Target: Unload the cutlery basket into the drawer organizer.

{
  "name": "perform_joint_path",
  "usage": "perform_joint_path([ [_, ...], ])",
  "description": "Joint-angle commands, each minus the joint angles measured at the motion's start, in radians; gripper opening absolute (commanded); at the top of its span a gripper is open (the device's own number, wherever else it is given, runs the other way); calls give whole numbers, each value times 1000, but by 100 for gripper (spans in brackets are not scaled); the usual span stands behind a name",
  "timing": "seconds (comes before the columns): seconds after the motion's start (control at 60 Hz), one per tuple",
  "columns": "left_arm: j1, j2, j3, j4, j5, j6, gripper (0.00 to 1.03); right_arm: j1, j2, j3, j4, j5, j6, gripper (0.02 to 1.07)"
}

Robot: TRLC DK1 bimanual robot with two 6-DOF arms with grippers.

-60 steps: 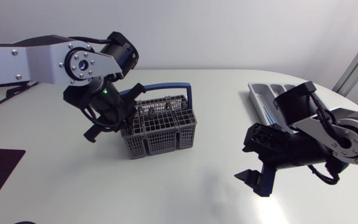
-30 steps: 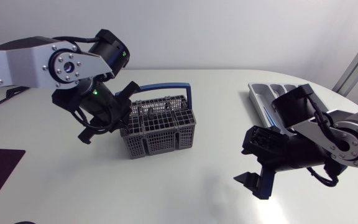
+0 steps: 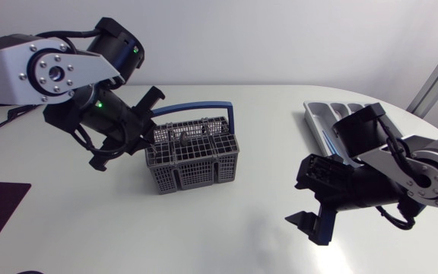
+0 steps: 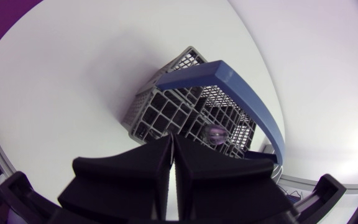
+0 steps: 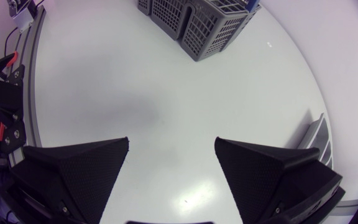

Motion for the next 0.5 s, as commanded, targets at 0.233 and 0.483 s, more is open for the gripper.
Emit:
perform_joint_path([
  [0.233,-9,-65,14,2,16,-44,5,37,-22,-22,-2,29,32,102],
  [0.483,-35,-106,34,-9,17,-46,5,46,-34,-22,-6,32,38,102],
])
